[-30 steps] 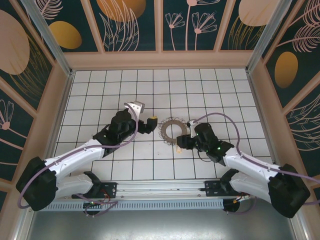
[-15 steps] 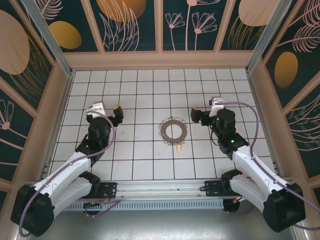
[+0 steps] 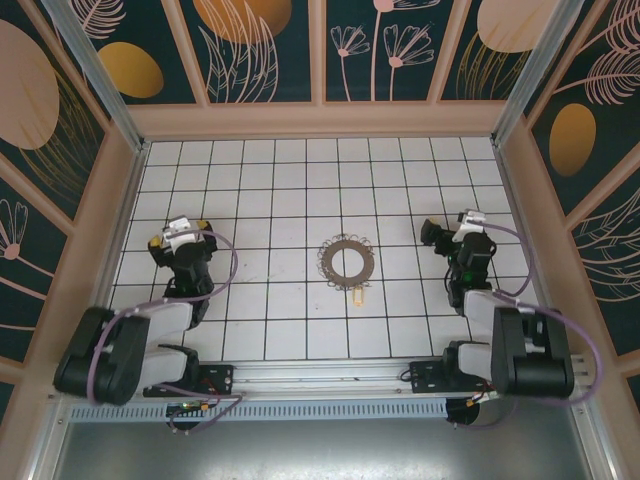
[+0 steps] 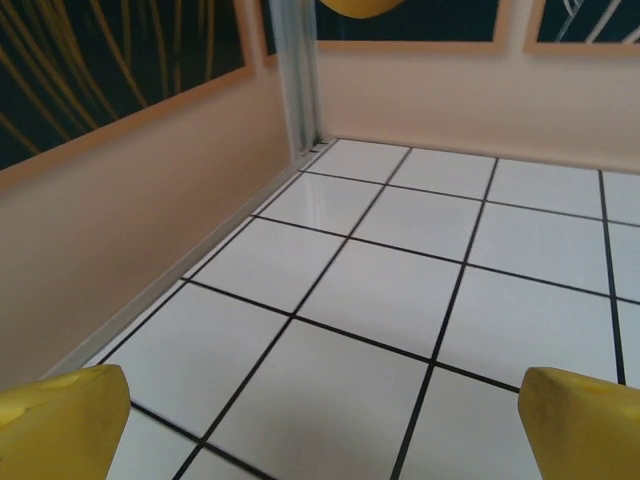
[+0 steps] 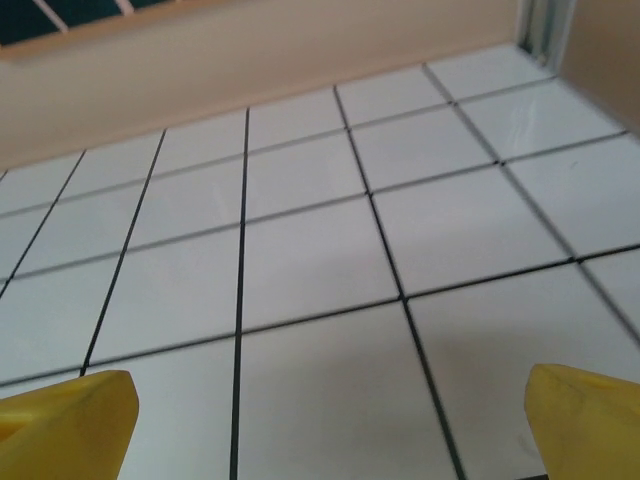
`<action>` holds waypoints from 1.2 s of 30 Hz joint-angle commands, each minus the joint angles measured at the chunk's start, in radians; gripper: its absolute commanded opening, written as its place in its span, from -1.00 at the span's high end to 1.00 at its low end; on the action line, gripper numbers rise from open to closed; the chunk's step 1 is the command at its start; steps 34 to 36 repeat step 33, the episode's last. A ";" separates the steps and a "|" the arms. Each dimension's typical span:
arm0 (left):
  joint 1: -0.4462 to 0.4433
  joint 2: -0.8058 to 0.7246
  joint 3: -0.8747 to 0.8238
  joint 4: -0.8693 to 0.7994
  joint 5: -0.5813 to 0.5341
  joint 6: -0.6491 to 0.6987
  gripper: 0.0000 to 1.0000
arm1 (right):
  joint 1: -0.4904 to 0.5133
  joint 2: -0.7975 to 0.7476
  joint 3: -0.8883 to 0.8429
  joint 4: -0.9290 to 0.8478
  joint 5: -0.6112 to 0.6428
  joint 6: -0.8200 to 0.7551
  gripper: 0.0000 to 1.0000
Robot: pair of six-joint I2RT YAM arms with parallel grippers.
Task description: Put the keys on the keyring
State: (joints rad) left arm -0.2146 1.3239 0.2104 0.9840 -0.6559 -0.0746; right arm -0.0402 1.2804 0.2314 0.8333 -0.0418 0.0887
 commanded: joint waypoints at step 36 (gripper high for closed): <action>0.172 0.200 0.012 0.320 0.402 -0.006 -0.98 | 0.016 0.279 -0.012 0.484 0.062 -0.071 -0.98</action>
